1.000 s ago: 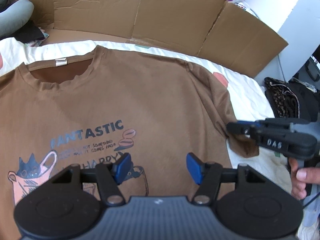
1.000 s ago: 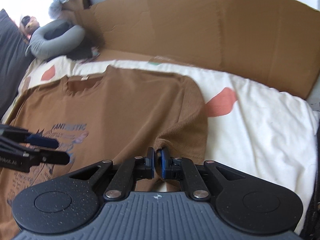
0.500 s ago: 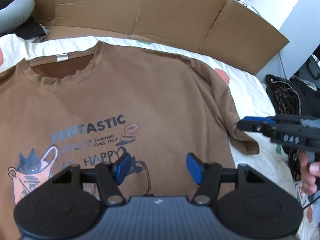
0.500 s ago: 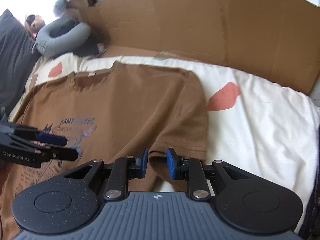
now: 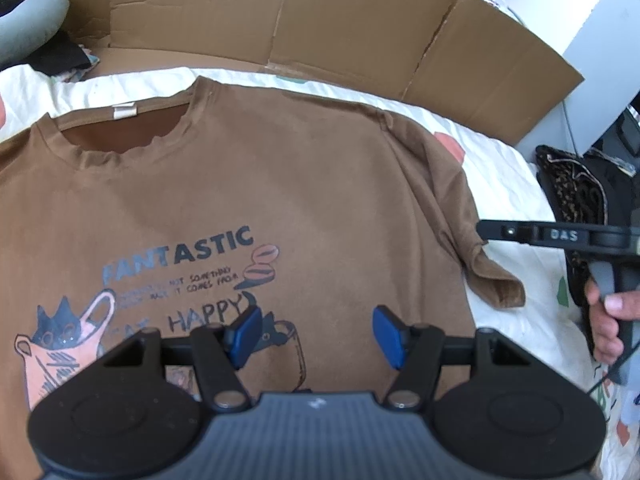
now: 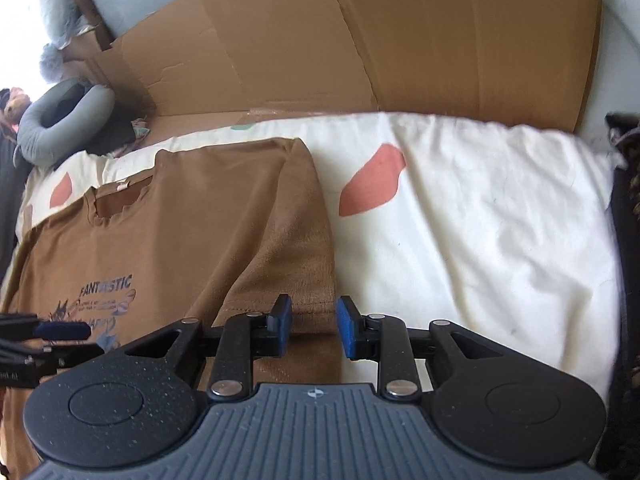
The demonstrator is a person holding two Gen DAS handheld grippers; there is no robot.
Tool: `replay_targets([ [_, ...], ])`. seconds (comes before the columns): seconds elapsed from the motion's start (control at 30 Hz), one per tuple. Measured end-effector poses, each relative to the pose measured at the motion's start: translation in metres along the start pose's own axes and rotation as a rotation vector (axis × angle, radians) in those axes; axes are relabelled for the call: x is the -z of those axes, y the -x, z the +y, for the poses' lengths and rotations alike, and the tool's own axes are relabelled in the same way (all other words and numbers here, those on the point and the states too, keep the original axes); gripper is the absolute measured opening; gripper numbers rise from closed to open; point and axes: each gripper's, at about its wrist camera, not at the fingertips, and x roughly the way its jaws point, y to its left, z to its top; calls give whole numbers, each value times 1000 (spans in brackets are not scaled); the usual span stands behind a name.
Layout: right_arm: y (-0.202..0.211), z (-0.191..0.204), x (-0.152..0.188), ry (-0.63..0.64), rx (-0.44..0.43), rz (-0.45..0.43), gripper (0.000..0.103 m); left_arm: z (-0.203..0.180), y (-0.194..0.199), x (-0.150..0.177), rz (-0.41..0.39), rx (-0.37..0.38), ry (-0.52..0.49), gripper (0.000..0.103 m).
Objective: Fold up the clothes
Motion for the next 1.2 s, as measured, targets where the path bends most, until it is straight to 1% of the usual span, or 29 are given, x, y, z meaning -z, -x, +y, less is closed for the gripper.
replay_targets([
  [0.17,-16,-6,1,-33,-11,40,32,0,-3,0,5,0,-1,64],
  [0.3,-17,-6,2,-14,-25,49,30,0,-5,-1,9,0,-1,64],
  [0.37,-16,-5,1,4,-27,53,13,0,-6,-1,10,0,-1,64],
  [0.47,-14,-3,-1,34,-29,57,5,0,-5,0,10,-1,-1,64],
  [0.57,-7,-5,-4,61,-18,49,3,1,-4,1,9,-3,-1,64],
  [0.73,11,-17,-15,104,40,18,1,4,-3,2,7,-11,4,64],
  [0.87,20,-32,-26,136,128,-7,1,2,-3,2,7,-11,-1,64],
  [1.1,15,-52,-49,227,253,-21,1,-1,-6,4,17,-10,-19,64],
  [1.2,12,-62,-59,230,321,-39,0,0,-9,3,18,-13,-15,64],
])
